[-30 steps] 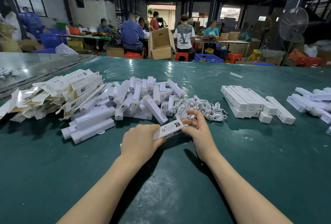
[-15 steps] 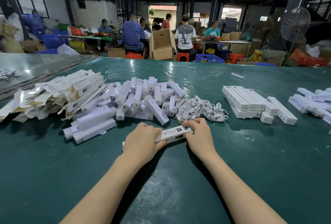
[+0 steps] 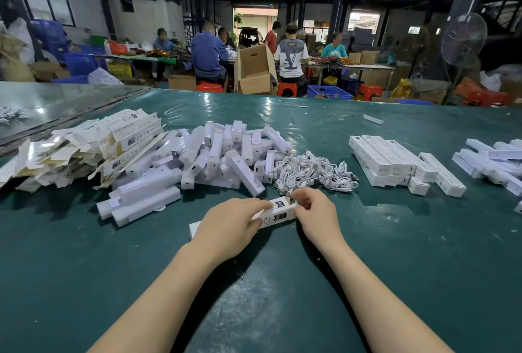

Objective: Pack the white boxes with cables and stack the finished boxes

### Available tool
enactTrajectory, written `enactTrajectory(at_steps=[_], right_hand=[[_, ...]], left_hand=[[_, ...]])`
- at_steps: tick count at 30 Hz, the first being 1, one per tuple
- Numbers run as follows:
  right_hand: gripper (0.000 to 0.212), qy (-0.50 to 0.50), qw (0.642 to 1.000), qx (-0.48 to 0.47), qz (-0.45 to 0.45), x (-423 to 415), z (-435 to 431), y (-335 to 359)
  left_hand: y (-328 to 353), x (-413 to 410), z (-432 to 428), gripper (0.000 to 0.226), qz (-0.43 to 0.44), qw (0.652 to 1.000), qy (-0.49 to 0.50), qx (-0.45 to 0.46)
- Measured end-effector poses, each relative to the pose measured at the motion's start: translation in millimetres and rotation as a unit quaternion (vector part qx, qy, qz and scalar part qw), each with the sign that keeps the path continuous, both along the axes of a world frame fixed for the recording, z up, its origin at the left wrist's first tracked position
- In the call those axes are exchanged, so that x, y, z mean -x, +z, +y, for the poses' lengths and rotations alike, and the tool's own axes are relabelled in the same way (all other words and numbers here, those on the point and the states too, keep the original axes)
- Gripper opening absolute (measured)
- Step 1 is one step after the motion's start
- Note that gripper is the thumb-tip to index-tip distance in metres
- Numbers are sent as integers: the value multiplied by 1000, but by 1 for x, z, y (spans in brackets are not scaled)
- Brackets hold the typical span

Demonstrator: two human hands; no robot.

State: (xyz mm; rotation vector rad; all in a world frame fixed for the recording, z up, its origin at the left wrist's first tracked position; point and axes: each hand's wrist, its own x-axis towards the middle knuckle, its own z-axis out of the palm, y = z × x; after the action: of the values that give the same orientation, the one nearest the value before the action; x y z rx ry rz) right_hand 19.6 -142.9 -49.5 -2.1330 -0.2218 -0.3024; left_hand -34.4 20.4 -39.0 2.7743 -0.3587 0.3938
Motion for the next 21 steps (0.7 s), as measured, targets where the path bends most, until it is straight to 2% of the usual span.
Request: enactTrajectory(at_steps=[7, 12, 16, 21], right_hand=[[27, 17, 998, 52, 10, -1, 1, -1], [32, 10, 997, 77, 3, 2, 2, 0], [34, 40, 984, 172, -7, 4, 2, 1], [25, 73, 973, 220, -12, 10, 3, 3]], left_hand=[[3, -1, -5, 34, 16, 999, 49, -13], [8, 1, -2, 30, 35, 999, 32, 24], [7, 4, -2, 29, 30, 999, 26, 1], [3, 5, -12, 22, 10, 999, 37, -12]])
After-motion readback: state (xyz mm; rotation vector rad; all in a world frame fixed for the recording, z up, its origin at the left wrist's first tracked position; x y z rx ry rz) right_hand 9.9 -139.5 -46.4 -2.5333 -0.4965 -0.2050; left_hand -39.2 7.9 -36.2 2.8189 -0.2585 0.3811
